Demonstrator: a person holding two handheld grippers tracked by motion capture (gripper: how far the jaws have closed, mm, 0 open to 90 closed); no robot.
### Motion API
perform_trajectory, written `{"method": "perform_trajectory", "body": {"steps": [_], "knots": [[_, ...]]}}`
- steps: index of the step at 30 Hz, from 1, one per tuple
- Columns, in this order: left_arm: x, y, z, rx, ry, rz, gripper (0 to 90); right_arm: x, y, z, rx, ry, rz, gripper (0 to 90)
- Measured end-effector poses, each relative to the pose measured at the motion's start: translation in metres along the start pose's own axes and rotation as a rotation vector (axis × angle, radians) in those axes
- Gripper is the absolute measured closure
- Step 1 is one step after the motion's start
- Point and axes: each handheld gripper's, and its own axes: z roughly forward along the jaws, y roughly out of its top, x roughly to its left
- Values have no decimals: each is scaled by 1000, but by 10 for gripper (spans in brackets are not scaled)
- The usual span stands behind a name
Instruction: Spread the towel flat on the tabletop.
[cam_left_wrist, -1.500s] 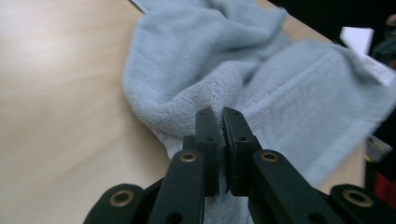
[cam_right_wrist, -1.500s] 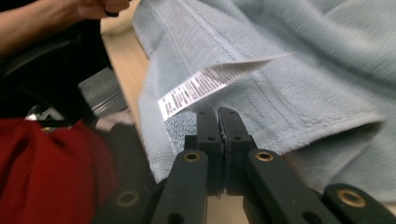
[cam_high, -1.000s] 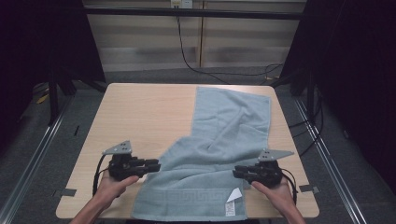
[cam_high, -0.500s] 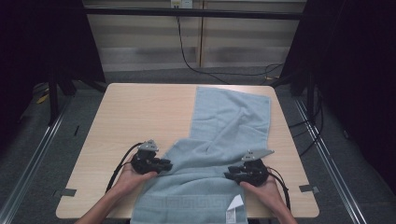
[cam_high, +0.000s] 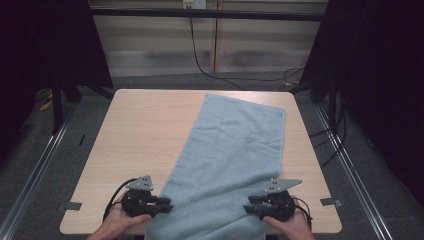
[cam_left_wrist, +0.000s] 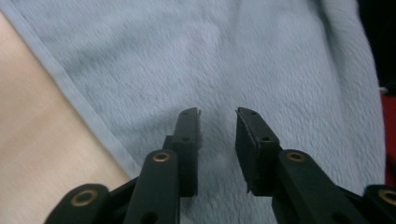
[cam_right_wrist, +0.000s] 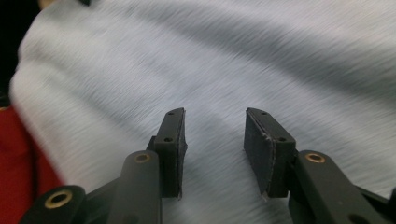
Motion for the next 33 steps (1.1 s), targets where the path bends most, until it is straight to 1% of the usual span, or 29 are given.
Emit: {"method": "perform_trajectory", "body": {"steps": [1,2,4,5,6,7,8,9,10,11,12,13,14,15,16,17,19,20,21,22,24,26,28,30,32,33], "knots": [[4,5,1,-12,2,-1,683,-4,4,0,-14,-17,6,581],[10,12,3,-30,12,-12,678,-8,6,0,-25,-27,9,576],[23,28,8,-43,27,-24,678,-18,15,2,-40,-68,16,565],[30,37,12,-49,46,-19,676,-23,19,3,-49,-85,16,564],[39,47,18,-61,53,-29,675,-27,24,3,-59,-90,17,563],[44,53,22,-69,60,-30,675,-33,31,4,-69,-98,20,557],[52,63,29,-78,62,-46,676,-36,34,5,-76,-108,22,554],[58,69,35,-79,70,-43,675,-43,40,6,-90,-113,30,552],[62,74,41,-69,73,-44,669,-48,44,7,-103,-121,36,548],[68,80,51,-38,77,-41,664,-52,46,9,-106,-131,41,543],[72,84,58,-27,103,-23,661,-58,48,12,-108,-142,56,534],[75,85,62,-26,120,-27,662,-62,50,15,-106,-148,66,531],[77,86,68,-31,123,-42,663,-66,50,17,-98,-158,68,519],[78,85,72,-51,127,-33,667,-69,50,21,-89,-174,71,515],[77,84,72,-53,134,-24,683,-72,49,24,-72,-191,83,511],[76,83,72,-49,139,-15,682,-75,48,27,-66,-201,85,503],[71,80,68,-29,151,19,681,-78,45,31,-49,-215,92,491],[69,76,65,-26,150,25,680,-79,45,32,-42,-222,90,481],[66,70,60,-32,151,26,676,-79,44,33,-36,-230,91,467],[64,64,56,-50,153,19,677,-79,44,33,-36,-233,93,466],[59,54,46,-40,145,8,678,-79,45,33,-45,-231,86,466],[52,45,38,-42,169,8,684,-79,47,34,-51,-234,89,465],[45,34,29,-44,166,-12,682,-79,49,35,-64,-243,91,452],[38,27,24,-44,171,-7,679,-80,51,39,-84,-243,102,447],[31,20,20,-39,157,-12,660,-80,53,44,-75,-245,99,440],[27,18,18,-40,148,-21,656,-80,53,46,-72,-244,96,440]]}}
